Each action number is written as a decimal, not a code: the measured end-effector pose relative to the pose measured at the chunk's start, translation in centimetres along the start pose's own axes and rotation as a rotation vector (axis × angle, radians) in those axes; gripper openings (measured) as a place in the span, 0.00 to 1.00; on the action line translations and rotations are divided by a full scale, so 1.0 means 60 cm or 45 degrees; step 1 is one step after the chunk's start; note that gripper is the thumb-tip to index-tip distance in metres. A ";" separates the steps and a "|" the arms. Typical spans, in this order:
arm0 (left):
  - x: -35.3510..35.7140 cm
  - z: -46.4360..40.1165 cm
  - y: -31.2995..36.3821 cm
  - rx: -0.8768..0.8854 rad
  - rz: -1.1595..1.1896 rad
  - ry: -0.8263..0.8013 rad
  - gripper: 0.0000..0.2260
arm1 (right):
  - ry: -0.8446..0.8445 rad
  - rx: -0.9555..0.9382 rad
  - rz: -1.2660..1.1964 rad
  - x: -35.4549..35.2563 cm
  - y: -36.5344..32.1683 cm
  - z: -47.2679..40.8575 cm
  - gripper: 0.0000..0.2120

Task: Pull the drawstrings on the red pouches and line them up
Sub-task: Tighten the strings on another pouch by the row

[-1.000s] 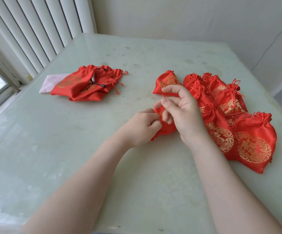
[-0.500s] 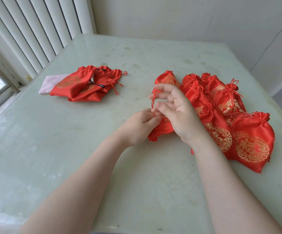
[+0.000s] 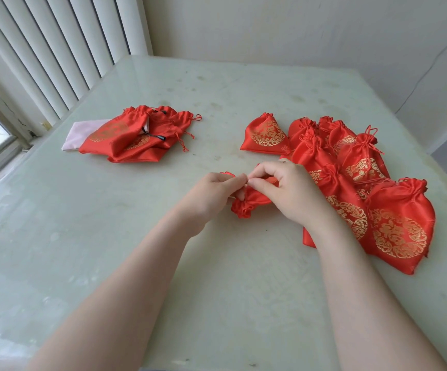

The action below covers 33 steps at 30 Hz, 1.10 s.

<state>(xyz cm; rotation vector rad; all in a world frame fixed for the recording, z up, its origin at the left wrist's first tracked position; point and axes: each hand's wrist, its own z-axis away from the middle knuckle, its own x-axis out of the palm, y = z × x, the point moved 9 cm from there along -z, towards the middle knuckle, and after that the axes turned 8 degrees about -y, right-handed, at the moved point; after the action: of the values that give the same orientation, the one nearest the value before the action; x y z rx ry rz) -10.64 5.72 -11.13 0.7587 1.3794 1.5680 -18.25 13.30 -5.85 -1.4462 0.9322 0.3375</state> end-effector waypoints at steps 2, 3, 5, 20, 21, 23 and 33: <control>-0.002 0.001 0.000 -0.017 -0.013 0.018 0.21 | 0.083 0.010 0.017 -0.011 0.002 0.002 0.04; -0.002 0.002 0.000 -0.028 -0.021 0.023 0.20 | 0.131 0.011 0.029 -0.016 0.002 0.003 0.04; -0.001 0.001 -0.002 -0.033 0.009 0.020 0.20 | 0.233 -0.038 0.115 -0.024 -0.007 0.005 0.06; 0.009 0.011 0.009 0.030 0.202 -0.154 0.09 | -0.124 -0.168 -0.012 0.002 -0.021 0.006 0.04; 0.007 0.012 0.011 0.045 0.191 -0.135 0.09 | -0.129 -0.144 -0.053 0.000 -0.020 0.006 0.03; -0.001 0.011 0.015 0.074 0.147 -0.075 0.09 | -0.108 -0.087 -0.244 -0.006 -0.013 0.006 0.08; -0.014 0.016 0.038 0.229 -0.036 0.030 0.08 | -0.070 0.113 -0.389 -0.002 0.015 0.003 0.09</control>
<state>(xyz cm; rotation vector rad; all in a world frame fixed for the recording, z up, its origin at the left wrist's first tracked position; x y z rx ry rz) -9.93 5.40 -8.63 0.8264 1.5569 1.4482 -18.88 13.60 -6.42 -1.4642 0.6613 0.1074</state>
